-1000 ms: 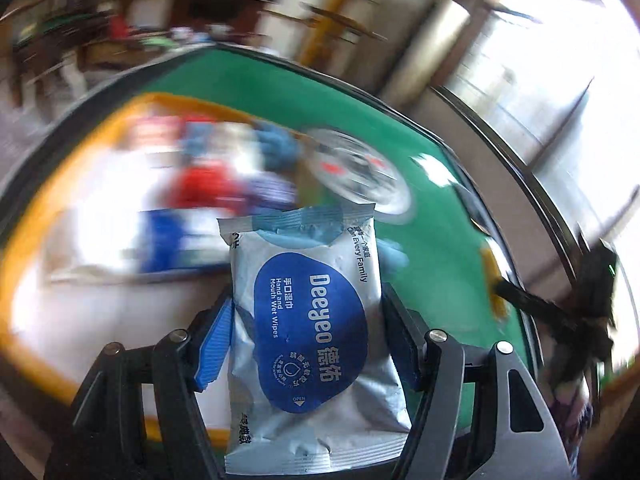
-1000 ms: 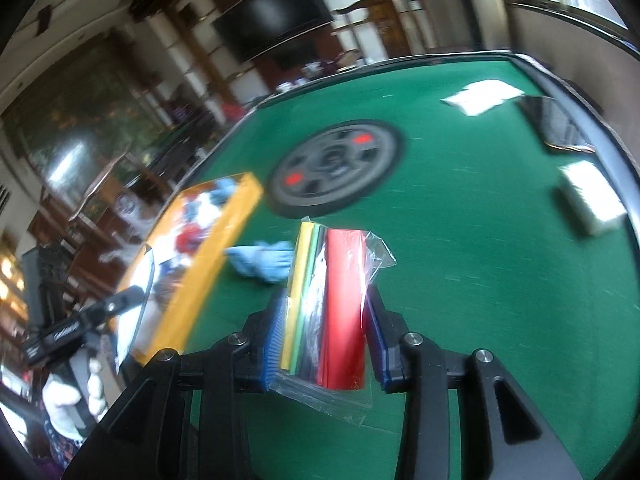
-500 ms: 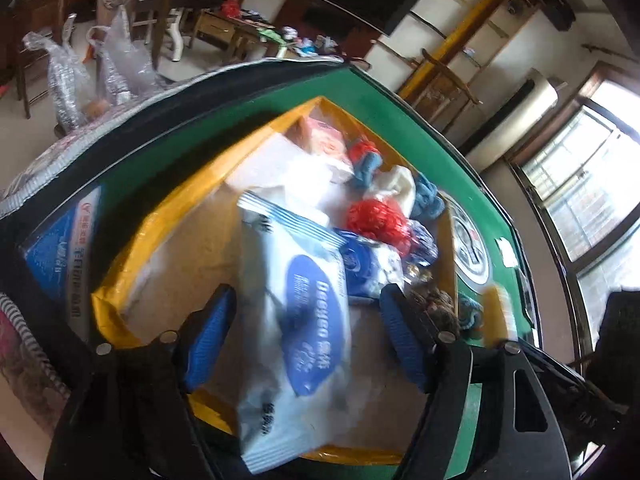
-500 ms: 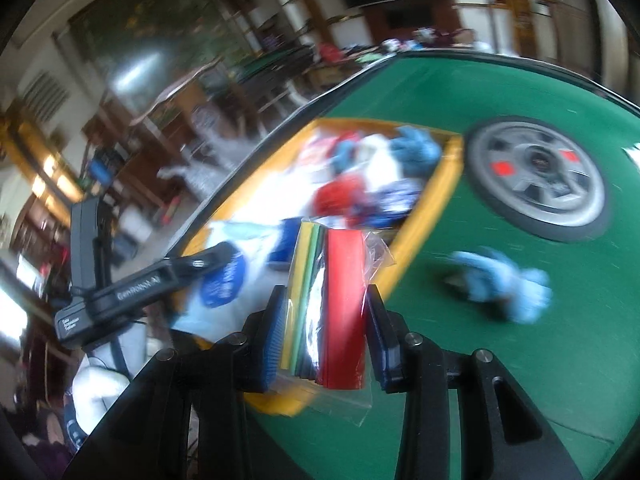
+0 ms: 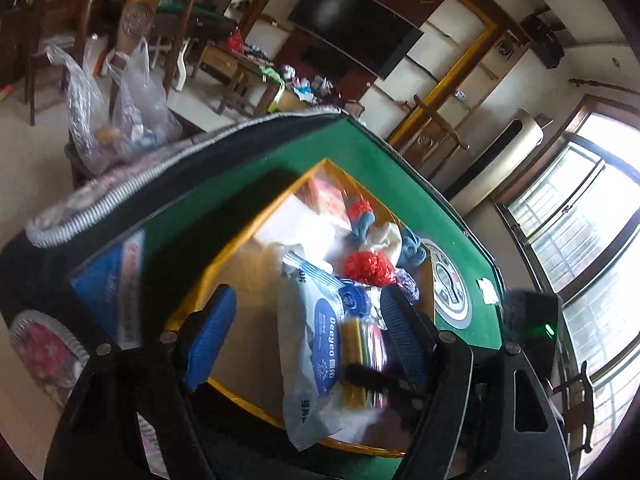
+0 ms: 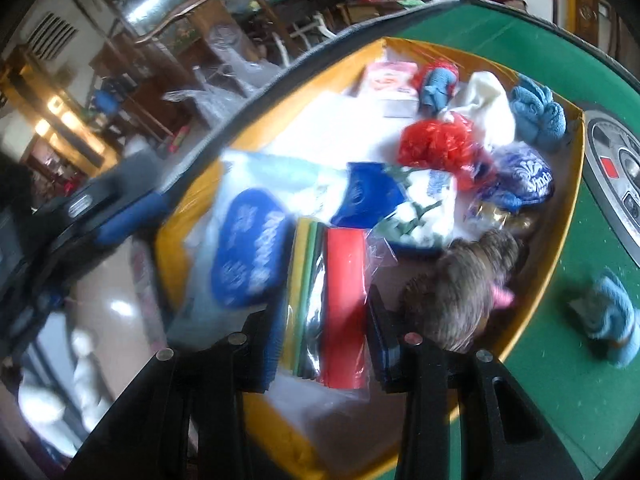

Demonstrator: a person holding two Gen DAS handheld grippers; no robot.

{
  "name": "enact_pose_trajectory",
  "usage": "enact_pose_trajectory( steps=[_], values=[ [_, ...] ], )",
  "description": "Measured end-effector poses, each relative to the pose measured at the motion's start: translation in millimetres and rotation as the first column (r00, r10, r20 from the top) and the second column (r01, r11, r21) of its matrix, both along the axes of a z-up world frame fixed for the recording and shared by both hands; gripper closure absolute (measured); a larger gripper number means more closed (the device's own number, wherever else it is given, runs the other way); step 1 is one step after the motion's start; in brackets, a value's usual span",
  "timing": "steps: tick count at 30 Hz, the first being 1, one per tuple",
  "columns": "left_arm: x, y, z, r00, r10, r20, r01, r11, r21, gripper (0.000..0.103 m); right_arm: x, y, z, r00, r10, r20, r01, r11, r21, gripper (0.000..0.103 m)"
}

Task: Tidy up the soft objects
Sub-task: 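Carry the Deeyeo packet and strips bag over the tray with both tools, then lower the Deeyeo packet and strips bag into the tray and open both tools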

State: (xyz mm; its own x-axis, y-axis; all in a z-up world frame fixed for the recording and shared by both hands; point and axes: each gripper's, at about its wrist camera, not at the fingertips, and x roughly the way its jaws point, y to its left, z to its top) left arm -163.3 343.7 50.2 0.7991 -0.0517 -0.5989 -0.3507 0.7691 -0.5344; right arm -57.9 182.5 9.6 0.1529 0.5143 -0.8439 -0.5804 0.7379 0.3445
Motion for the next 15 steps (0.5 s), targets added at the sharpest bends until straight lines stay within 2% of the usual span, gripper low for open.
enact_pose_trajectory(
  steps=[5,7,11,13,15],
  values=[
    [1,1,-2,1.000,0.006,-0.006,-0.006,0.999,0.038,0.027,15,8,-5,0.997,-0.048,0.065,0.053,0.996,-0.074,0.067],
    [3,1,-5,1.000,0.001,-0.026,0.001,0.998,0.056,0.027,13,8,-6,0.995,-0.054,0.080,0.061,0.994,-0.095,0.063],
    [4,4,-11,0.999,0.003,-0.048,0.000,0.998,0.063,0.027,-1,8,2,0.991,-0.053,0.126,0.071,0.987,-0.145,0.062],
    [-1,10,-11,0.999,0.019,-0.034,-0.017,0.999,0.046,0.027,-10,2,20,0.981,-0.077,0.180,0.090,0.993,-0.069,0.061],
    [-8,21,-9,0.998,0.060,0.002,-0.060,0.998,0.021,0.027,-16,-2,38,0.980,-0.075,0.183,0.069,0.997,0.038,0.054]
  ],
)
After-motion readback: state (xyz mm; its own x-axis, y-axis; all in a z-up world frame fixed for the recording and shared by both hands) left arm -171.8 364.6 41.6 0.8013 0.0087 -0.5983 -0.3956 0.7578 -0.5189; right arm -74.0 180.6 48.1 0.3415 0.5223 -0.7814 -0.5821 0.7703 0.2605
